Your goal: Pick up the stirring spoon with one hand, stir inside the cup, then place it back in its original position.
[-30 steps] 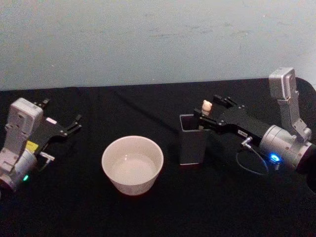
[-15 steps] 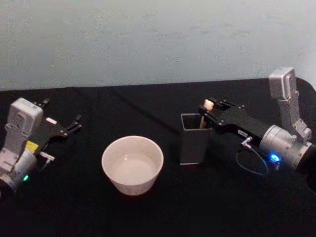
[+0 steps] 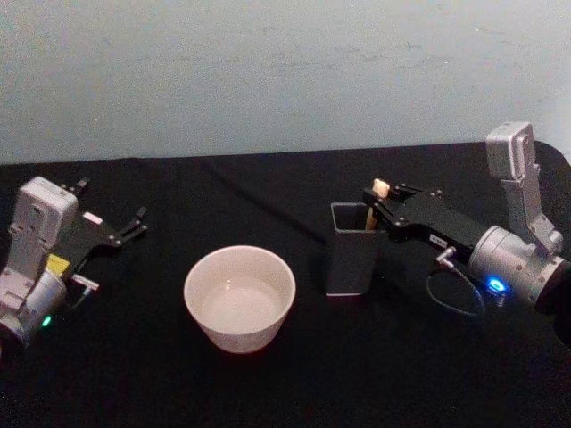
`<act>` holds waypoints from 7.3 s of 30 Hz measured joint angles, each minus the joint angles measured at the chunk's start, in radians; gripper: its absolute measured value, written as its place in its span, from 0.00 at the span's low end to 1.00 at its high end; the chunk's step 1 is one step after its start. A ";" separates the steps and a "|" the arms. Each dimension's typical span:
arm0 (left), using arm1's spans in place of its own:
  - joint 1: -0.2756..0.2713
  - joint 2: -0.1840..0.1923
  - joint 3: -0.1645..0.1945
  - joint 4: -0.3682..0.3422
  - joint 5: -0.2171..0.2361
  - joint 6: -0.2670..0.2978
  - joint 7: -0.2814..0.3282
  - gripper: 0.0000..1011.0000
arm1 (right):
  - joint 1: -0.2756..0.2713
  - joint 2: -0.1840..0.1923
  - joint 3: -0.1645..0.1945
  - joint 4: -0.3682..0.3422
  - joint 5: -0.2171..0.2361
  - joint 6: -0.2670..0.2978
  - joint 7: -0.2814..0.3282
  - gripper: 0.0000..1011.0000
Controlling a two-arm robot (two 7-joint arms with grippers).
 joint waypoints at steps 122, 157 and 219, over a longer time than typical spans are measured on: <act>0.000 0.000 0.000 0.000 0.000 0.000 0.000 0.99 | 0.079 -0.007 -0.211 -0.108 0.146 0.029 0.062 0.21; 0.000 0.000 0.000 0.000 0.000 0.000 0.000 0.99 | 0.079 -0.066 -0.277 -0.046 0.021 -0.001 0.123 0.21; 0.000 0.000 0.000 0.000 0.000 0.000 0.000 0.99 | 0.038 -0.013 -0.194 -0.091 0.042 0.014 0.144 0.21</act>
